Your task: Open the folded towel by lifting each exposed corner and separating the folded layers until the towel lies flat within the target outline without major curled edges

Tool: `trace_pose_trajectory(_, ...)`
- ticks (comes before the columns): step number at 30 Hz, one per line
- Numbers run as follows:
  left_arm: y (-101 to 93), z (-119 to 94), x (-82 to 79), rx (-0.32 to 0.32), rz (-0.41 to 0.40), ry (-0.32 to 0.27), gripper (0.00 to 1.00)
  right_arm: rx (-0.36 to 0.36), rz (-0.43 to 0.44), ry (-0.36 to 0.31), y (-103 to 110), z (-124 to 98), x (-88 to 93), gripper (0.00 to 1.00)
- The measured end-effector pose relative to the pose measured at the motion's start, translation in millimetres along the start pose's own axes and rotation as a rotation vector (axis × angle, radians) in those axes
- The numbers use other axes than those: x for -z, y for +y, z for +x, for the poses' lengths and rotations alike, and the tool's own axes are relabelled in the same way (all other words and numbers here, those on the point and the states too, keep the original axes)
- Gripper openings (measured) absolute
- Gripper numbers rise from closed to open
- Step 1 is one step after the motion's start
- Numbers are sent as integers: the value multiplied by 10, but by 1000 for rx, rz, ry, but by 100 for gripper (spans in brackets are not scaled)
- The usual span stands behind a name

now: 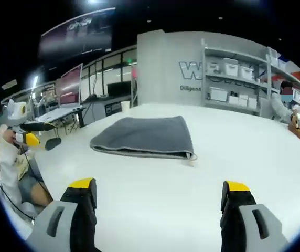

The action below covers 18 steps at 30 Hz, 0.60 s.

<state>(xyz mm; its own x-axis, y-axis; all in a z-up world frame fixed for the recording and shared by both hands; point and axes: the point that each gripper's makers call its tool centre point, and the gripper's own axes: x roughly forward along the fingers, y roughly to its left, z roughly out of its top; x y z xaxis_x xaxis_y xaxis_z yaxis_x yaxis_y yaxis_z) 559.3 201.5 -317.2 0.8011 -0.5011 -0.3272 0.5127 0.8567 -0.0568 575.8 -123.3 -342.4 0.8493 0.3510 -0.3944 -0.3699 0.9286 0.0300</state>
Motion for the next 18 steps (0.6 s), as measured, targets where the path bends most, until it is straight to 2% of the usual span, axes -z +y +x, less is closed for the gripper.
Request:
trace_pose_trajectory(4,37,12,39,-7,1,13,97,37,-6,45,-57,-30,89,99)
trace_pose_trajectory(7,39,18,52,-5,-4,17,97,46,6,30,-71,-35,74,99)
trace_pose_trajectory(18,54,0,77,4,-10,25,97,5,5,57,85,122,105,99)
